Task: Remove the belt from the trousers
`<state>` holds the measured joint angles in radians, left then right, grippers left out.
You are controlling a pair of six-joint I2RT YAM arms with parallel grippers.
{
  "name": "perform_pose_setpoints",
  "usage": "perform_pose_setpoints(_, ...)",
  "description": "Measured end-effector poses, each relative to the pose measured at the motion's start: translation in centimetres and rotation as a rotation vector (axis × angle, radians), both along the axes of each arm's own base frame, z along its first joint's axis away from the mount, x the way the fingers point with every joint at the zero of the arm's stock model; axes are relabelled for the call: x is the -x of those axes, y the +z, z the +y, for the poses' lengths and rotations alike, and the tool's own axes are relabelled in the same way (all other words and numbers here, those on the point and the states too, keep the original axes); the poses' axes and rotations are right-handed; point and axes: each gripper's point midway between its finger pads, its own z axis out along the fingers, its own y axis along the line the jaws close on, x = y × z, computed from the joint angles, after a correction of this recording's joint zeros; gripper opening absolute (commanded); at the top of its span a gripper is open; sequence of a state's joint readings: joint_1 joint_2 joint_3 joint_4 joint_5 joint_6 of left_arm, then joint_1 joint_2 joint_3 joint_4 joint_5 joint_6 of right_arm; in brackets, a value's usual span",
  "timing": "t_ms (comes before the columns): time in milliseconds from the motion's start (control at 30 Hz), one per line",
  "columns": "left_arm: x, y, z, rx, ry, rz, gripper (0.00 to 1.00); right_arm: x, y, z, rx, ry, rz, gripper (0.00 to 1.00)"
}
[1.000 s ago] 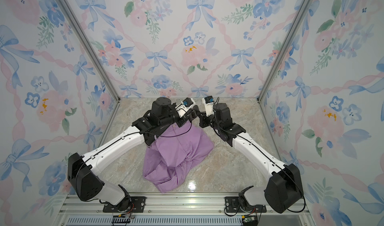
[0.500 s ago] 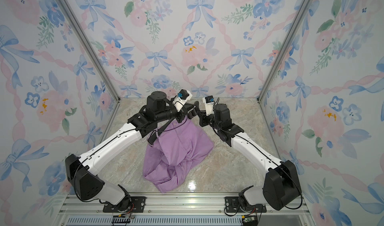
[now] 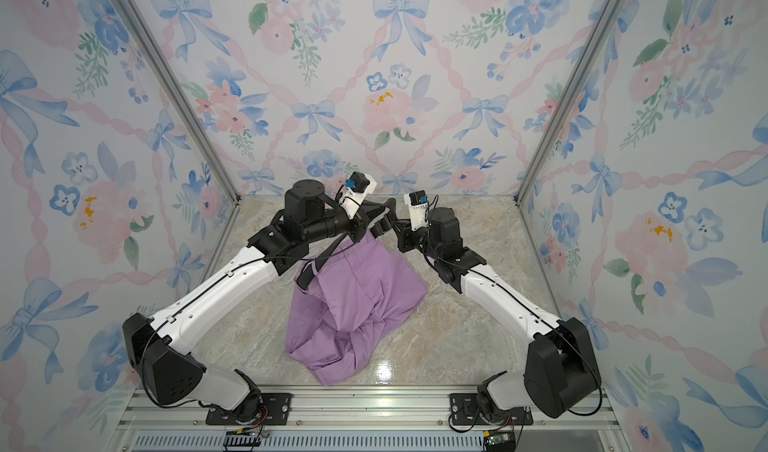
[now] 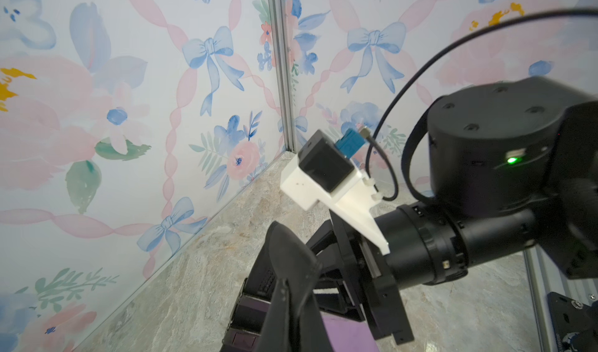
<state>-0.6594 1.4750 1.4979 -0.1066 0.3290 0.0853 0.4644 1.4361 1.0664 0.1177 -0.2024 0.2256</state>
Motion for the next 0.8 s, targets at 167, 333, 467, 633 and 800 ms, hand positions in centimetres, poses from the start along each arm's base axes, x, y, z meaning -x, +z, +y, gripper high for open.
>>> perform_pose_setpoints(167, 1.6, 2.5, 0.4, 0.053, -0.037, -0.038, 0.0, -0.5, -2.2, -0.2, 0.016, -0.01, 0.052, 0.01)
perform_pose_setpoints(333, 1.7, 2.7, 0.3, 0.061, -0.045, -0.038, 0.0, -0.5, -2.0, -0.3, 0.011, -0.01, 0.048, 0.0)
perform_pose_setpoints(467, 1.6, 2.7, 0.4, 0.066, -0.042, -0.032, 0.0, -0.4, -1.9, -0.2, 0.008, -0.009, 0.05, 0.17)
perform_pose_setpoints(633, 4.1, 8.0, 0.8, 0.188, -0.116, -0.164, 0.0, -0.6, -6.4, -1.6, 0.071, -0.063, 0.167, 0.1)
perform_pose_setpoints(800, 8.0, 14.7, 2.9, 0.314, -0.167, -0.334, 0.0, -0.1, -9.9, -2.5, 0.107, -0.081, 0.27, 0.0)
